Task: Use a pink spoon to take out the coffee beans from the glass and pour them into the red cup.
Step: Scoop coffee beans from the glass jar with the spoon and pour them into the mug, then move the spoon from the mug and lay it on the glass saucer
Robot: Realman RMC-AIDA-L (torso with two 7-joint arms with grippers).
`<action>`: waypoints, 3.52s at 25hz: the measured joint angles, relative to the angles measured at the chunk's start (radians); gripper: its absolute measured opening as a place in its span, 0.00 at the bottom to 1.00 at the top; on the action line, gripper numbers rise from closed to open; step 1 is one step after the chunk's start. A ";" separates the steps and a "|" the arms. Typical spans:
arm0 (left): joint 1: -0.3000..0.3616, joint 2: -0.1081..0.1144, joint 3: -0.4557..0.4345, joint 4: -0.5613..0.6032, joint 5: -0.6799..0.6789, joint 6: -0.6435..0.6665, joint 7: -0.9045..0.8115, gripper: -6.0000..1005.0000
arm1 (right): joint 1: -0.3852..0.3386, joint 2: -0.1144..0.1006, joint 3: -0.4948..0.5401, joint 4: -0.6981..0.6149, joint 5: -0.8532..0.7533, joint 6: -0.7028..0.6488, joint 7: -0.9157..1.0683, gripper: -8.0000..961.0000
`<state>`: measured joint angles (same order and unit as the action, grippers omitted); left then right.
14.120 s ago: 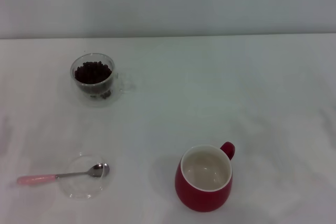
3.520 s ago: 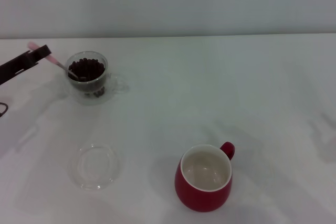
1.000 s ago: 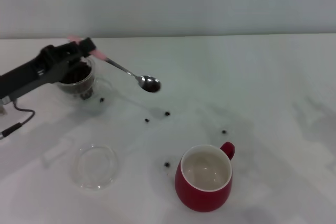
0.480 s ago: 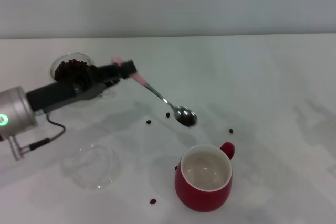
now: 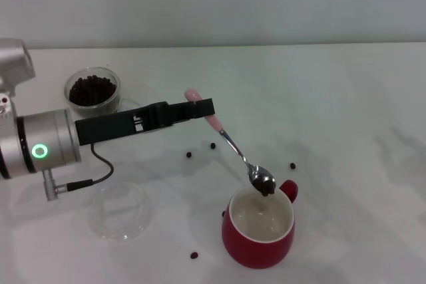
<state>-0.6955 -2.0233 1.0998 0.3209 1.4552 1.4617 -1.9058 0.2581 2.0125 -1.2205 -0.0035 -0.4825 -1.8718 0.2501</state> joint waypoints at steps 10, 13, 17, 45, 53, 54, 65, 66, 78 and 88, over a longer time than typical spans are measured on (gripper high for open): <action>-0.028 -0.027 0.000 0.123 0.148 -0.043 0.047 0.14 | -0.004 0.000 0.003 0.002 0.002 0.000 0.000 0.40; -0.041 -0.036 0.000 0.162 0.195 -0.056 0.067 0.14 | -0.006 0.000 0.003 0.002 0.003 0.000 0.000 0.40; -0.065 -0.039 0.004 0.184 0.213 -0.063 0.098 0.14 | -0.006 0.000 0.003 0.002 0.004 0.003 0.000 0.40; 0.241 0.010 -0.215 0.322 0.090 0.070 0.087 0.14 | -0.007 0.000 0.013 -0.004 0.005 -0.015 0.016 0.40; 0.358 0.026 -0.233 0.309 0.098 0.054 0.108 0.14 | -0.005 -0.001 0.013 -0.010 0.076 -0.028 0.107 0.40; 0.367 0.028 -0.233 0.307 0.100 0.051 0.111 0.14 | -0.005 -0.001 0.013 -0.010 0.084 -0.028 0.115 0.40; 0.429 0.055 -0.258 0.290 0.140 -0.001 0.130 0.14 | -0.023 -0.003 0.016 -0.001 0.189 -0.029 0.204 0.40; 0.427 0.057 -0.258 0.287 0.147 -0.005 0.130 0.14 | -0.024 -0.004 0.016 0.000 0.196 -0.028 0.212 0.40; 0.377 0.046 -0.252 0.254 0.227 -0.050 0.128 0.14 | -0.031 -0.005 0.025 0.000 0.207 -0.021 0.226 0.40; 0.346 0.014 -0.251 0.233 0.265 -0.073 0.149 0.14 | -0.030 -0.005 0.024 -0.007 0.206 -0.018 0.227 0.40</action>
<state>-0.3498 -2.0090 0.8492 0.5540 1.7202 1.3887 -1.7568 0.2278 2.0077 -1.1962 -0.0103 -0.2761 -1.8894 0.4768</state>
